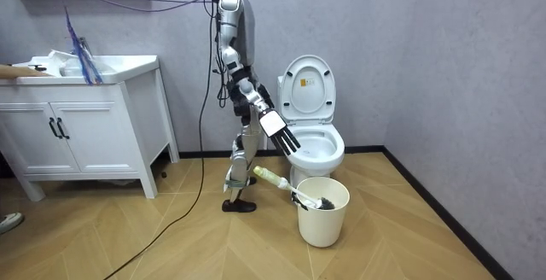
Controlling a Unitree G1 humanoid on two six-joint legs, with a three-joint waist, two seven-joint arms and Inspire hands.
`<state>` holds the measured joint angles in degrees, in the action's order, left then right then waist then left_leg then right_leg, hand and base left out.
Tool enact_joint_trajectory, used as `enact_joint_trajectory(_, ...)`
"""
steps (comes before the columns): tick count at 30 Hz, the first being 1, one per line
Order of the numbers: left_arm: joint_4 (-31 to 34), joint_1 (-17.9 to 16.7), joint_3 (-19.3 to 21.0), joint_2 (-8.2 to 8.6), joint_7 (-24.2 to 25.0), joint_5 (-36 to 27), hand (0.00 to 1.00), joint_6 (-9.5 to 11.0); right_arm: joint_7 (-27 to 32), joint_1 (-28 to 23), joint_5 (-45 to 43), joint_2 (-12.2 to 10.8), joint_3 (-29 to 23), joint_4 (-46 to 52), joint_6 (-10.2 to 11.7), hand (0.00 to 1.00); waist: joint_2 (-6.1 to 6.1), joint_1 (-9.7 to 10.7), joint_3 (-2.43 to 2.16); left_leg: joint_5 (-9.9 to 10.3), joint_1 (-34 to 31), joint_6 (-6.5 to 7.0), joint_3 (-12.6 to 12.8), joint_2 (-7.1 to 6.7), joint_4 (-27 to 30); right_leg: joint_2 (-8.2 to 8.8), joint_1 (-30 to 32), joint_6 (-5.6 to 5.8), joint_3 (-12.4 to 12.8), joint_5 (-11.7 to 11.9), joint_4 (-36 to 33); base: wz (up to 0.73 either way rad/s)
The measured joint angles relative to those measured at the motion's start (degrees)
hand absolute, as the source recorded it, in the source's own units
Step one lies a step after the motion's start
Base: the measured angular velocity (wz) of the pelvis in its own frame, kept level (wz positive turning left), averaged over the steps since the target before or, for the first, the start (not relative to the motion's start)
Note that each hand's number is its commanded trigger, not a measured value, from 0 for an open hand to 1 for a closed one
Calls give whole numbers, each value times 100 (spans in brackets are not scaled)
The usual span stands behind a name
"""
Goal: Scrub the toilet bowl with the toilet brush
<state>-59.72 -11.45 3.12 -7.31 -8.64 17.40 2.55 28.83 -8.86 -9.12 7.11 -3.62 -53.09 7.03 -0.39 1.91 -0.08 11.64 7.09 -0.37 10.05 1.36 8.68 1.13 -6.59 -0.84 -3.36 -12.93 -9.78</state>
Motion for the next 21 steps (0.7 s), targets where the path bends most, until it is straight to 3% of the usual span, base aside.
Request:
enact_joint_trajectory(5,-6,147,-1,1,-1,4,0,22,1,85,190,0,67,-87,-1,0,-4,-77,1,0,-190,0,9,2,31,-3,179,19,0,47,-18,1)
enact_joint_trajectory(8,-115,420,-1,-5,0,7,0,32,-9,407,219,24,124,-354,37,0,33,-76,6,-4,-560,7,-37,10,157,0,426,32,-82,143,-26,10)
enact_joint_trajectory(10,-146,616,-19,-34,-1,1,0,38,-22,628,222,30,176,-717,52,0,-8,-73,27,-15,-764,25,-121,3,266,18,584,35,-161,164,-46,21)
enact_joint_trajectory(17,-213,960,-527,-64,-36,-187,0,39,1,1332,823,84,367,-1503,47,0,52,-93,55,-56,-1399,86,-259,-13,458,59,1078,45,-334,232,-167,12)
enact_joint_trajectory(21,-258,1209,-721,-108,-84,-229,0,57,-2,1707,1047,160,476,-1944,53,0,94,-92,97,-61,-1741,94,-398,-18,625,79,1325,44,-467,232,-250,17)
